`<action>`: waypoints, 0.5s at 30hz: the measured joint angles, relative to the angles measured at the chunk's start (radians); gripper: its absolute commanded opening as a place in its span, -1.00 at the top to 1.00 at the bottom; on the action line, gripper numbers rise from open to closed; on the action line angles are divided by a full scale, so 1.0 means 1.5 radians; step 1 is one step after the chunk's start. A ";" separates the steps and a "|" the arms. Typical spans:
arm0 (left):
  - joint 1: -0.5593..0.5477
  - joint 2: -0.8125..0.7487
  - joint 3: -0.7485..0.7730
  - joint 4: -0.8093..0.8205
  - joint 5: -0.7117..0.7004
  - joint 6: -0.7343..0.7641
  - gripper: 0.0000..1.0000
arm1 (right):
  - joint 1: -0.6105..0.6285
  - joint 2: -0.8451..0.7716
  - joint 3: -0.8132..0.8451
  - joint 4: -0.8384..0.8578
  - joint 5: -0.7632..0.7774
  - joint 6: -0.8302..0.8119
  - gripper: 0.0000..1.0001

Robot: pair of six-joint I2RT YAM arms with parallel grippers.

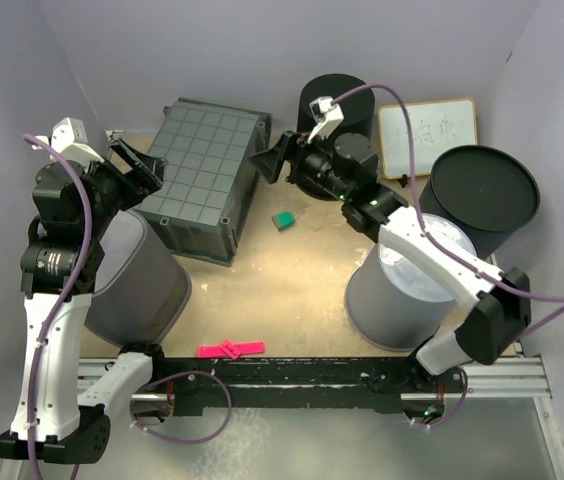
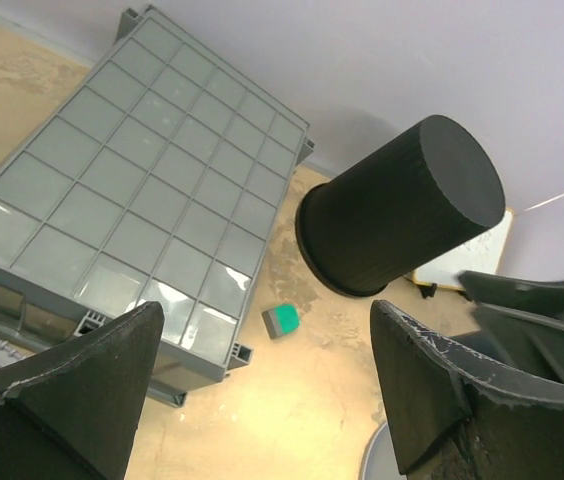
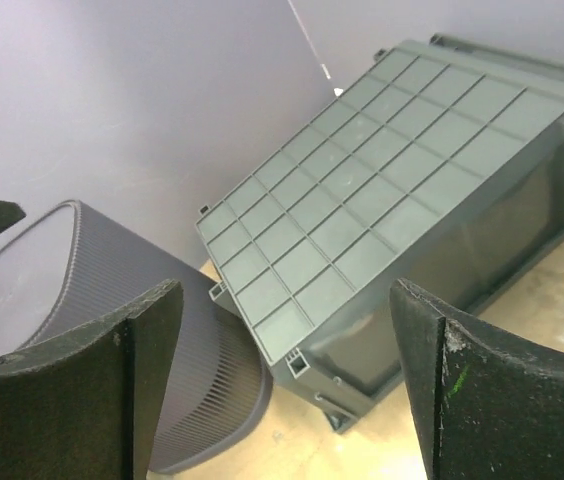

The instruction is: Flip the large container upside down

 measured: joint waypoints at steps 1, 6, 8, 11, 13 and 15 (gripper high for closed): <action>0.000 -0.001 -0.004 0.000 -0.007 0.002 -0.62 | 0.000 -0.014 0.016 -0.031 0.003 -0.022 -0.80; 0.000 -0.025 -0.032 -0.001 -0.043 0.014 -0.64 | 0.001 -0.102 0.026 -0.166 0.074 -0.122 -1.00; 0.000 -0.039 -0.044 -0.003 -0.065 0.024 -0.66 | 0.001 -0.151 -0.001 -0.205 0.130 -0.156 -1.00; 0.000 -0.051 -0.061 -0.008 -0.114 0.040 -0.67 | 0.001 -0.233 -0.065 -0.268 0.241 -0.188 -1.00; 0.000 -0.054 -0.070 -0.014 -0.144 0.043 -0.68 | 0.001 -0.268 -0.093 -0.310 0.302 -0.196 -1.00; 0.000 -0.052 -0.083 -0.024 -0.172 0.045 -0.68 | 0.000 -0.290 -0.111 -0.359 0.359 -0.198 -1.00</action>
